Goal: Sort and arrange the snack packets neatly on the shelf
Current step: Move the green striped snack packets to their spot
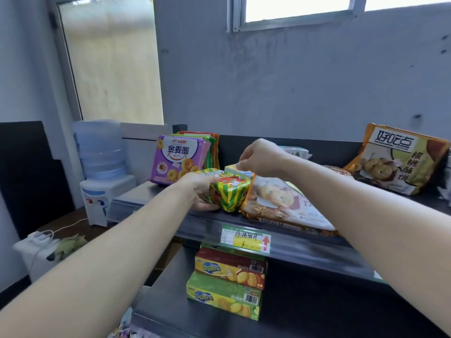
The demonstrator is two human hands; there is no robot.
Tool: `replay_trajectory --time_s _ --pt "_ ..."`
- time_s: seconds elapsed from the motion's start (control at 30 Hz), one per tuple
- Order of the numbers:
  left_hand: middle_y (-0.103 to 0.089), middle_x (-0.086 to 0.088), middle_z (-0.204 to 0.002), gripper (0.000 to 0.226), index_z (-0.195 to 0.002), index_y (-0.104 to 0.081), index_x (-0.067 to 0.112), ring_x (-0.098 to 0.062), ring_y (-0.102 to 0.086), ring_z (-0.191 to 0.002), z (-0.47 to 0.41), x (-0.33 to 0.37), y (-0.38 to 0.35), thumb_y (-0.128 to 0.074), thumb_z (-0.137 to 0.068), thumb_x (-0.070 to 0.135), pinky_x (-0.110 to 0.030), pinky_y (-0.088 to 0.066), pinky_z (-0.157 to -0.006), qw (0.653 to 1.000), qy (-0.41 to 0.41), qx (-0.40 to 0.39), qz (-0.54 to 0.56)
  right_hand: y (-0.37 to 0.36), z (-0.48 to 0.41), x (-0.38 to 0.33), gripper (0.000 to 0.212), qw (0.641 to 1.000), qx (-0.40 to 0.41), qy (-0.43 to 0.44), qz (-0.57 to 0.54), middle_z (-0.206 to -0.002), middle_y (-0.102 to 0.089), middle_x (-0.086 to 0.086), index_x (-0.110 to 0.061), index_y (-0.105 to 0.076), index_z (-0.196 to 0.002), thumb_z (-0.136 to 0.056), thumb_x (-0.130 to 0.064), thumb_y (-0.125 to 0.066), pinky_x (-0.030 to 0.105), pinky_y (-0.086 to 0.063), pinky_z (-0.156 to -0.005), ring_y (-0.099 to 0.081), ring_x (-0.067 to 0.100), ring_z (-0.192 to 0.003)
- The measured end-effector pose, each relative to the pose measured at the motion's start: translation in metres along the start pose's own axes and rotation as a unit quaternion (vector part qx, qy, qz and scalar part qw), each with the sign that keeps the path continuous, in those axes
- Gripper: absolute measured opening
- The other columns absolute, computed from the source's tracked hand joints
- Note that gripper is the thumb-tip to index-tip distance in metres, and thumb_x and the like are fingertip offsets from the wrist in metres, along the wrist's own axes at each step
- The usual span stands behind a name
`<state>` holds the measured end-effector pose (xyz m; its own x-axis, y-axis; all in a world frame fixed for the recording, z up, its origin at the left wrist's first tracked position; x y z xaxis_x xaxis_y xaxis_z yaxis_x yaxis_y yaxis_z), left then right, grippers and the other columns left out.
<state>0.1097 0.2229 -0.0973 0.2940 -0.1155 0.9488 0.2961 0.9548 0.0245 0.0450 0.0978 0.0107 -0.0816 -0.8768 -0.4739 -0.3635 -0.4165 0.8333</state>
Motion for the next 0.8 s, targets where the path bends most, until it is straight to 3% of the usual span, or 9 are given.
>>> replay_trajectory --time_s 0.23,0.37,0.47,0.53,0.67,0.8 --pt "-0.051 -0.021 -0.129 0.025 -0.114 -0.046 -0.002 -0.032 -0.052 -0.121 -0.009 0.000 0.004 -0.055 -0.091 -0.001 -0.050 -0.048 -0.094 0.999 0.014 -0.031 0.035 -0.016 -0.006 -0.002 0.030 1.000 -0.010 -0.012 0.019 -0.110 -0.066 0.008 -0.006 -0.068 -0.111 -0.089 -0.025 -0.063 0.028 -0.047 -0.074 -0.060 0.020 -0.093" --pt "-0.060 -0.020 -0.093 0.023 -0.114 -0.047 -0.005 -0.032 -0.060 -0.111 -0.012 0.003 0.005 -0.046 -0.092 -0.008 -0.050 -0.049 -0.094 0.998 0.003 -0.040 0.038 -0.023 -0.009 -0.007 0.033 0.999 -0.015 -0.022 0.037 -0.115 -0.066 0.012 -0.004 -0.066 -0.114 -0.089 -0.025 -0.062 0.035 -0.051 -0.091 -0.061 0.025 -0.106" --pt "-0.057 -0.021 -0.081 0.006 -0.090 -0.047 -0.007 -0.037 -0.061 -0.109 -0.009 0.002 0.004 -0.043 -0.092 -0.010 -0.048 -0.049 -0.095 0.998 0.004 -0.046 0.032 -0.033 -0.009 -0.010 0.040 0.996 -0.040 -0.032 0.066 -0.122 -0.061 0.013 -0.003 -0.058 -0.124 -0.093 -0.028 -0.057 0.036 -0.049 -0.095 -0.058 0.027 -0.111" --pt "-0.056 -0.021 -0.078 0.015 -0.080 -0.047 -0.005 -0.039 -0.061 -0.108 -0.007 0.003 0.003 -0.042 -0.092 -0.011 -0.047 -0.049 -0.094 0.998 -0.003 -0.049 0.032 -0.039 -0.010 -0.009 0.044 0.995 -0.049 -0.040 0.078 -0.127 -0.058 0.013 -0.002 -0.053 -0.128 -0.093 -0.029 -0.056 0.036 -0.047 -0.098 -0.056 0.027 -0.115" --pt "-0.056 -0.021 -0.079 0.018 -0.075 -0.049 -0.005 -0.042 -0.063 -0.101 -0.005 0.008 0.006 -0.045 -0.090 -0.014 -0.045 -0.054 -0.083 0.998 -0.037 -0.041 0.039 -0.046 -0.012 -0.007 0.048 0.995 -0.049 -0.045 0.080 -0.130 -0.055 0.013 -0.003 -0.049 -0.131 -0.092 -0.029 -0.059 0.036 -0.046 -0.097 -0.054 0.028 -0.117" --pt "-0.058 -0.019 -0.089 0.013 -0.080 -0.050 -0.003 -0.031 -0.064 -0.071 -0.004 0.022 0.021 -0.053 -0.084 -0.016 -0.035 -0.058 -0.048 0.994 -0.106 0.004 0.019 -0.044 -0.013 -0.010 0.044 0.997 -0.029 -0.038 0.066 -0.119 -0.062 0.013 -0.003 -0.057 -0.121 -0.087 -0.030 -0.064 0.038 -0.049 -0.094 -0.059 0.028 -0.109"
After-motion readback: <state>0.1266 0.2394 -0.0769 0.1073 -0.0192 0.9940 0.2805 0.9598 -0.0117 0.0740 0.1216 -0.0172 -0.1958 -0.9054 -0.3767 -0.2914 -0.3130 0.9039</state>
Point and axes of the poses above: each hand's wrist, its own z-axis away from the middle knuckle, its own y-axis out of the back of the hand, x = y × z, the point moved 10 cm from there along -z, towards the middle knuckle
